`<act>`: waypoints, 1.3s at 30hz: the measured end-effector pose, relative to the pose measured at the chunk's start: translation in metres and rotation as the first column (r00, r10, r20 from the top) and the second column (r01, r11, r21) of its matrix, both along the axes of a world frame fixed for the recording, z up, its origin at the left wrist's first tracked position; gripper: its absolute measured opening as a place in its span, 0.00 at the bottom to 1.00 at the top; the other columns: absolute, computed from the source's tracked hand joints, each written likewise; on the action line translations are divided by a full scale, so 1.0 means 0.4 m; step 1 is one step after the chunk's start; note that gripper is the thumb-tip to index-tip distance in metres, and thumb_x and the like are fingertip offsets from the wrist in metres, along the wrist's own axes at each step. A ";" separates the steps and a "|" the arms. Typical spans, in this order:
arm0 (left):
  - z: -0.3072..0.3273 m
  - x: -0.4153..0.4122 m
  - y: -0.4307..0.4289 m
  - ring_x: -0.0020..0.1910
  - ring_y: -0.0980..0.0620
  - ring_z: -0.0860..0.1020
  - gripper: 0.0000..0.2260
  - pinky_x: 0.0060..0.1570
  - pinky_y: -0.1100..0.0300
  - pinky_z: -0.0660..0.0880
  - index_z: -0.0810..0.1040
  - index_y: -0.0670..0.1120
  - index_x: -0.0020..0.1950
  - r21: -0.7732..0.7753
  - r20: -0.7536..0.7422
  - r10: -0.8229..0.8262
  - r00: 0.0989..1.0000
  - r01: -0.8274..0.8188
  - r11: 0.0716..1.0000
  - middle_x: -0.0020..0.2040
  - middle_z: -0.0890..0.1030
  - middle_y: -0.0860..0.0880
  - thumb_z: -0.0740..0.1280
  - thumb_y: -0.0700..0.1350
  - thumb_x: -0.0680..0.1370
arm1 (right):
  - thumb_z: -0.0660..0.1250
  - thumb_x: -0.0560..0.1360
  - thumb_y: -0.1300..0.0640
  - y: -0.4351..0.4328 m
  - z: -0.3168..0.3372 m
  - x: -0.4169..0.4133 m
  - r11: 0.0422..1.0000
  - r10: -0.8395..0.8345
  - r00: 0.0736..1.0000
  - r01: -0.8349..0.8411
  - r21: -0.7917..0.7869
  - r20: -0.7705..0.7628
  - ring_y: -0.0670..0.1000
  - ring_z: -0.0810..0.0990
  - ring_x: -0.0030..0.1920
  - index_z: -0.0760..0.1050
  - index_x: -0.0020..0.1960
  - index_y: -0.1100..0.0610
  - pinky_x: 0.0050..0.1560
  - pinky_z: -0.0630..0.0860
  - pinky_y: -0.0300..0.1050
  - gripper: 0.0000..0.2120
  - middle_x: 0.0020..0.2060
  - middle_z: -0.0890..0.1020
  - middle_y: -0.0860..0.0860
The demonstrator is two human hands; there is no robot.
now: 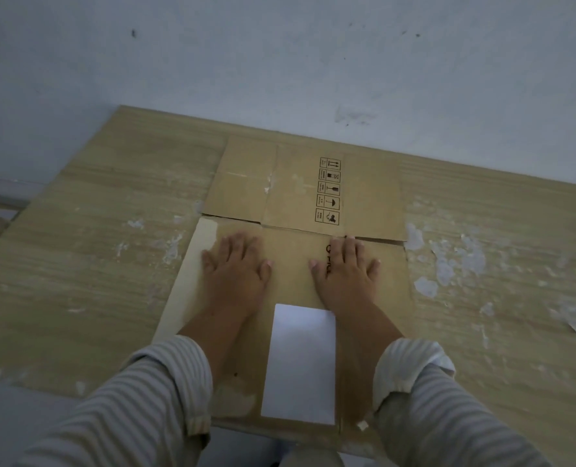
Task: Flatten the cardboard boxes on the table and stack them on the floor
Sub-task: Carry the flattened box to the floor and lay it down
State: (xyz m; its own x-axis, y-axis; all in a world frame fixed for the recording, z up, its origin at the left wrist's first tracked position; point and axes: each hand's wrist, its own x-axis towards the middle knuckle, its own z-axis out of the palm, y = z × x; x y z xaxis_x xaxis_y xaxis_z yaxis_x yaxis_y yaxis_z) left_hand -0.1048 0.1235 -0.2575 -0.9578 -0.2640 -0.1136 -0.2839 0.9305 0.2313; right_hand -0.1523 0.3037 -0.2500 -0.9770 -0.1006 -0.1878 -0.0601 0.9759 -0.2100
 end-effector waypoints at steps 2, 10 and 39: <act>0.003 0.028 -0.020 0.79 0.41 0.48 0.27 0.71 0.33 0.46 0.53 0.56 0.78 -0.023 0.019 0.074 0.997 -0.074 0.997 0.80 0.52 0.48 0.47 0.60 0.80 | 0.45 0.78 0.36 0.036 0.003 0.029 1.000 0.000 1.000 0.000 0.030 0.012 0.57 0.43 0.78 0.48 0.78 0.49 0.74 0.41 0.65 0.32 0.79 0.48 0.53; 0.028 0.129 -0.089 0.76 0.35 0.52 0.35 0.73 0.38 0.52 0.52 0.52 0.78 0.028 0.095 0.324 0.941 -0.328 0.944 0.78 0.53 0.36 0.52 0.67 0.75 | 0.43 0.76 0.33 0.107 0.030 0.185 0.965 -0.264 0.957 0.262 0.036 0.117 0.62 0.41 0.77 0.45 0.77 0.45 0.72 0.45 0.67 0.33 0.78 0.45 0.58; 0.110 0.199 -0.309 0.47 0.41 0.81 0.22 0.48 0.50 0.77 0.79 0.34 0.59 0.722 0.228 0.319 0.920 -0.379 0.579 0.52 0.83 0.37 0.76 0.45 0.70 | 0.72 0.71 0.46 0.158 0.129 0.340 0.676 -0.588 0.734 0.677 -0.291 0.340 0.49 0.73 0.33 0.71 0.39 0.59 0.45 0.72 0.47 0.17 0.34 0.76 0.52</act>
